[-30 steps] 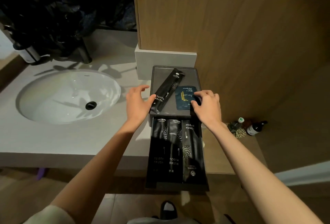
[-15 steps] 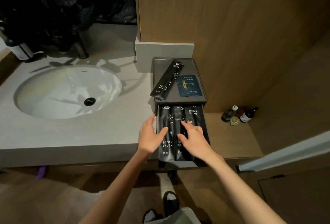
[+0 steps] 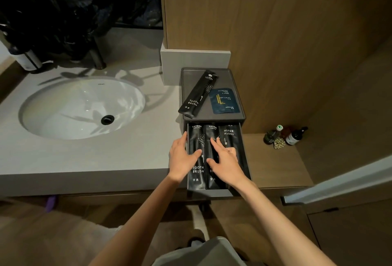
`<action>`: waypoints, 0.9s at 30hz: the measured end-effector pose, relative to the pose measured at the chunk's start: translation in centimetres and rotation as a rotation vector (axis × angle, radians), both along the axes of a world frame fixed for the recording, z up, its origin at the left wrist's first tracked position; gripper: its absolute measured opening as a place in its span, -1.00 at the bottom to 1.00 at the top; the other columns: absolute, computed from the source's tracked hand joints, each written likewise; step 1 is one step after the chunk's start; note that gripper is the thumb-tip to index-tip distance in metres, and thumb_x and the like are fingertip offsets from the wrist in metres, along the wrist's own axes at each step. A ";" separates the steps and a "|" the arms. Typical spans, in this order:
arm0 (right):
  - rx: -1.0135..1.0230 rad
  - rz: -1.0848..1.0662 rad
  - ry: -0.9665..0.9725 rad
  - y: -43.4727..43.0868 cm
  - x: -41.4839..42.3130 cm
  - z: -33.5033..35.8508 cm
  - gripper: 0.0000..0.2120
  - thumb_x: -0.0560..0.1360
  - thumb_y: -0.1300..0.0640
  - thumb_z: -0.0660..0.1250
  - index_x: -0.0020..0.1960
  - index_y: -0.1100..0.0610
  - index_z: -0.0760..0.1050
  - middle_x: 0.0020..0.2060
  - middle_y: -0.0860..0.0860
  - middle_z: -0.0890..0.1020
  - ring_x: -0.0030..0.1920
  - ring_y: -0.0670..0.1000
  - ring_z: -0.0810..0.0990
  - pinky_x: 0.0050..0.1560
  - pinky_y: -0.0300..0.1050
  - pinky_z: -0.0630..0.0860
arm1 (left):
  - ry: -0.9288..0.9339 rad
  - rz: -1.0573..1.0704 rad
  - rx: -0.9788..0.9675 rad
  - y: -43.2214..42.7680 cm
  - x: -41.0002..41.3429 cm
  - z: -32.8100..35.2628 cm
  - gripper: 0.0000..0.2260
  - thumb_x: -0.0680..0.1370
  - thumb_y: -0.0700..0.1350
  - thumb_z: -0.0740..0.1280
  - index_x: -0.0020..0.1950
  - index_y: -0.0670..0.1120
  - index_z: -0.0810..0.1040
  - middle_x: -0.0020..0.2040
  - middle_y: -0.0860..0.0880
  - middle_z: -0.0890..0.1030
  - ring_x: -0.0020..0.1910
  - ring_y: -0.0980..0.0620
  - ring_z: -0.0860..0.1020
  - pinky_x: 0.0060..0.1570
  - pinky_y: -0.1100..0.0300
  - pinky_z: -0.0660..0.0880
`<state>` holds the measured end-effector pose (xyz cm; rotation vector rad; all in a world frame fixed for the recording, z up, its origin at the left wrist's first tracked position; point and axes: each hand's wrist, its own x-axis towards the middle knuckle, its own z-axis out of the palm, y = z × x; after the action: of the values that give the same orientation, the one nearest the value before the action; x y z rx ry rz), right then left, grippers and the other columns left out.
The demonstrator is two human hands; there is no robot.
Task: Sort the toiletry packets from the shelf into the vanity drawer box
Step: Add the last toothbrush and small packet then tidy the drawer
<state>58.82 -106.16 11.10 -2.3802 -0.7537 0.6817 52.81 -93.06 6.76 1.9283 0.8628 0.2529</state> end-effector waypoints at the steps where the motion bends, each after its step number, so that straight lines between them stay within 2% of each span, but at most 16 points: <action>1: 0.008 0.000 -0.003 0.0 0.0 0.0 -0.37 0.58 0.11 0.24 0.56 -0.01 0.02 0.56 0.00 0.07 0.39 0.08 0.17 0.44 -0.03 0.09 | -0.003 0.001 -0.004 0.0 0.0 0.0 -0.30 0.45 -0.05 0.44 0.52 -0.07 0.20 0.40 -0.09 0.38 0.40 -0.03 0.32 0.41 0.04 0.26; 6: 0.042 0.013 -0.025 -0.3 0.1 -0.4 -0.37 0.57 0.08 0.26 0.55 -0.03 0.05 0.55 -0.04 0.09 0.32 0.03 0.20 0.40 -0.10 0.15 | -0.010 0.011 -0.017 -0.1 0.0 0.1 -0.33 0.45 -0.10 0.43 0.51 -0.07 0.23 0.39 -0.10 0.39 0.40 -0.03 0.32 0.40 0.07 0.26; 9: 0.015 0.041 -0.082 -0.2 0.1 -0.8 -0.37 0.57 0.02 0.25 0.55 -0.05 0.05 0.55 -0.04 0.08 0.29 0.04 0.22 0.38 -0.07 0.20 | -0.001 0.017 -0.035 0.0 0.1 0.1 -0.33 0.45 -0.11 0.43 0.51 -0.07 0.23 0.40 -0.10 0.37 0.41 -0.04 0.30 0.40 0.07 0.26; 13: 0.007 0.078 -0.101 -0.2 0.3 -0.5 -0.38 0.56 0.00 0.26 0.54 -0.08 0.07 0.56 -0.03 0.07 0.32 0.06 0.19 0.41 -0.03 0.19 | -0.008 0.019 -0.047 0.1 0.1 -0.2 -0.34 0.45 -0.11 0.43 0.50 -0.05 0.26 0.38 -0.09 0.39 0.40 -0.04 0.31 0.40 0.01 0.28; 16: 0.010 0.126 -0.078 -0.8 0.7 0.0 -0.40 0.56 0.02 0.27 0.53 -0.09 0.11 0.55 -0.07 0.08 0.34 0.07 0.17 0.42 -0.02 0.16 | 0.023 0.023 -0.037 0.3 0.4 -0.5 -0.38 0.42 0.06 0.38 0.46 0.01 0.32 0.33 -0.06 0.47 0.36 -0.05 0.36 0.36 -0.06 0.32; 18: -0.002 0.159 -0.082 -1.3 1.0 0.5 -0.42 0.57 0.05 0.25 0.53 -0.07 0.12 0.55 -0.07 0.12 0.41 0.07 0.13 0.45 0.02 0.14 | 0.067 0.022 -0.005 0.3 0.8 -1.3 -0.33 0.34 0.28 0.30 0.41 0.08 0.36 0.27 0.00 0.54 0.30 -0.05 0.42 0.32 -0.07 0.36; 20: 0.019 0.136 -0.104 -1.7 1.2 0.9 -0.45 0.59 0.10 0.22 0.53 -0.01 0.14 0.54 -0.03 0.15 0.49 0.05 0.07 0.47 0.02 0.11 | 0.109 0.018 0.041 0.1 1.2 -1.6 -0.25 0.28 0.40 0.26 0.40 0.09 0.34 0.25 0.02 0.54 0.29 -0.06 0.42 0.33 -0.03 0.32; 23: 0.040 0.027 -0.072 -2.0 1.1 1.2 -0.45 0.60 0.19 0.18 0.55 0.05 0.10 0.56 0.08 0.02 0.55 0.11 -0.06 0.51 0.03 0.01 | 0.127 0.009 0.095 -0.3 1.5 -1.2 -0.16 0.24 0.39 0.31 0.44 0.04 0.27 0.31 -0.03 0.47 0.32 -0.11 0.35 0.30 0.03 0.24; 27: -0.059 -0.067 0.070 -1.7 0.7 0.7 -0.37 0.60 0.25 0.14 0.57 0.04 -0.08 0.55 0.18 -0.19 0.54 0.25 -0.18 0.49 0.13 -0.02 | 0.124 -0.005 0.124 0.1 1.6 -1.4 -0.17 0.31 0.25 0.43 0.48 -0.01 0.23 0.35 -0.08 0.43 0.35 -0.14 0.32 0.32 0.01 0.21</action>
<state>59.54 -107.88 11.77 -2.4100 -0.6289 0.7648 54.45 -92.98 5.34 2.0791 0.9421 0.1887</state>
